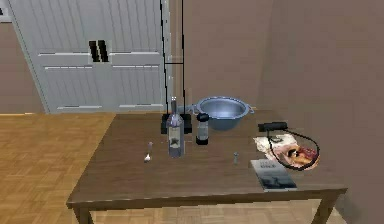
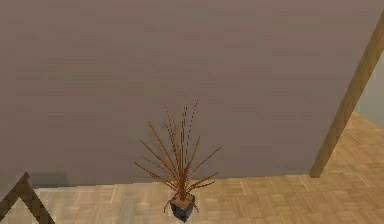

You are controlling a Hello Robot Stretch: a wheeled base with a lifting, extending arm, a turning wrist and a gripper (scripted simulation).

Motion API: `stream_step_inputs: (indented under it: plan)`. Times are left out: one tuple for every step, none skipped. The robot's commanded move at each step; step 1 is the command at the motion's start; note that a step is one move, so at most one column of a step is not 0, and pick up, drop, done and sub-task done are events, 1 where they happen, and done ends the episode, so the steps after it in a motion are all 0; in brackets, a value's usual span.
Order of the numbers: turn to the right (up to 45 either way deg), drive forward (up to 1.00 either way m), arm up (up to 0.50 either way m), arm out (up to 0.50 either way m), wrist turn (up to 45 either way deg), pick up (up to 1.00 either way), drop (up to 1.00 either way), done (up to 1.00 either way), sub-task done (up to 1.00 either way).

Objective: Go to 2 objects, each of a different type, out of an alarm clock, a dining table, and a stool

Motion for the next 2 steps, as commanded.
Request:
stream_step_inputs:
  plan:
    - [-45.0,0.0,0.0,0.0,0.0,0.0,0.0,0.0,0.0]
    - [-33.0,0.0,0.0,0.0,0.0,0.0,0.0,0.0,0.0]
